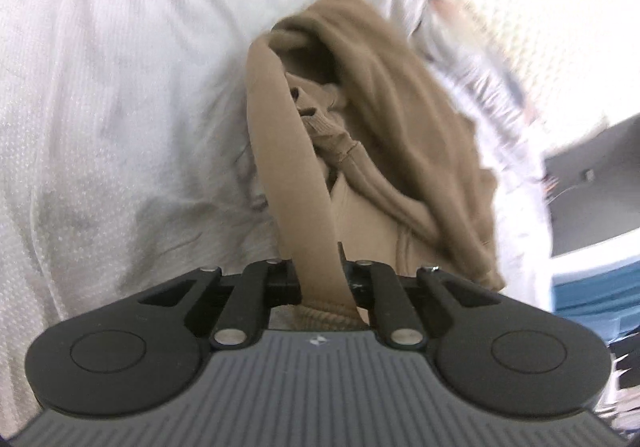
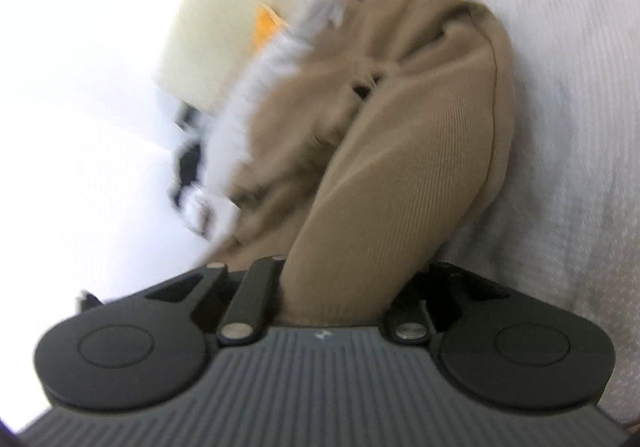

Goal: Fold large clothes
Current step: 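Close the left gripper on the hem while the right gripper closes on it too, then lift the hem with both grippers and fold it toward the hood, then open the left gripper on the folded hoodie while the right gripper releases too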

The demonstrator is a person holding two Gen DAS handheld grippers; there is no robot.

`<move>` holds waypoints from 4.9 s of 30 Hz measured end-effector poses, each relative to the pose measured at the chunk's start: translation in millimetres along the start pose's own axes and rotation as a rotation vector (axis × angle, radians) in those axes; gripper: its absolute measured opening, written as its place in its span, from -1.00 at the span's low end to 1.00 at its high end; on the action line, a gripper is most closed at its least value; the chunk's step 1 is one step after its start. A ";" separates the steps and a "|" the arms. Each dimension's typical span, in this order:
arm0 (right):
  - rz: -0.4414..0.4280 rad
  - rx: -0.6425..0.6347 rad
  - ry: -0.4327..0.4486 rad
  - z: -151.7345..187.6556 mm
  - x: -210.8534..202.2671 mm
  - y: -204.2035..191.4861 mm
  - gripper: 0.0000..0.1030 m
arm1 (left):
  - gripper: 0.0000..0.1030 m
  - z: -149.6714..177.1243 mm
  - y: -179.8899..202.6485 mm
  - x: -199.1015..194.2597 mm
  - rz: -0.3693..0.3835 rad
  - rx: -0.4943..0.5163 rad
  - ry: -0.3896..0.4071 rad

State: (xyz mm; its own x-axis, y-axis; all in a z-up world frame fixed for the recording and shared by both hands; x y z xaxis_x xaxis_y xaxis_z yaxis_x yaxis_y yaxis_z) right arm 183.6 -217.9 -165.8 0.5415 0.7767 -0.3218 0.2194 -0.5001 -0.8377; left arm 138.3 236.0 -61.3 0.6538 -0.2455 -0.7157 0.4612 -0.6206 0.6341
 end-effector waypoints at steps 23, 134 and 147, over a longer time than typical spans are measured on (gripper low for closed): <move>-0.236 -0.118 0.165 20.9 -159.4 -81.6 -0.71 | -0.76 95.3 27.2 -167.6 0.310 0.049 0.050; 0.088 0.296 0.079 -161.4 57.2 41.7 0.30 | -0.71 48.6 166.1 179.9 -0.049 0.565 0.008; 0.266 -0.352 0.081 -59.6 55.1 -62.8 0.49 | -0.07 69.7 166.5 122.3 -0.025 0.738 0.216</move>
State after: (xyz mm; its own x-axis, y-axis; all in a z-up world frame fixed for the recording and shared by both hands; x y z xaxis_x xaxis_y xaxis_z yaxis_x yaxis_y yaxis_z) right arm 248.1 -166.5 -104.6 0.6751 0.5777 -0.4587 0.3191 -0.7893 -0.5245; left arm 253.2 50.8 -63.6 0.7861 -0.1208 -0.6062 0.0075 -0.9788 0.2047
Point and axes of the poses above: each gripper's, at about its wrist camera, not at the fingertips, and x roughly the way its jaws point, y to its right, z to its underside, the point moved 3 cm from there along x, roughly the way its jaws point, and after that the axes turned 2 degrees about z, right-handed, at the moved point
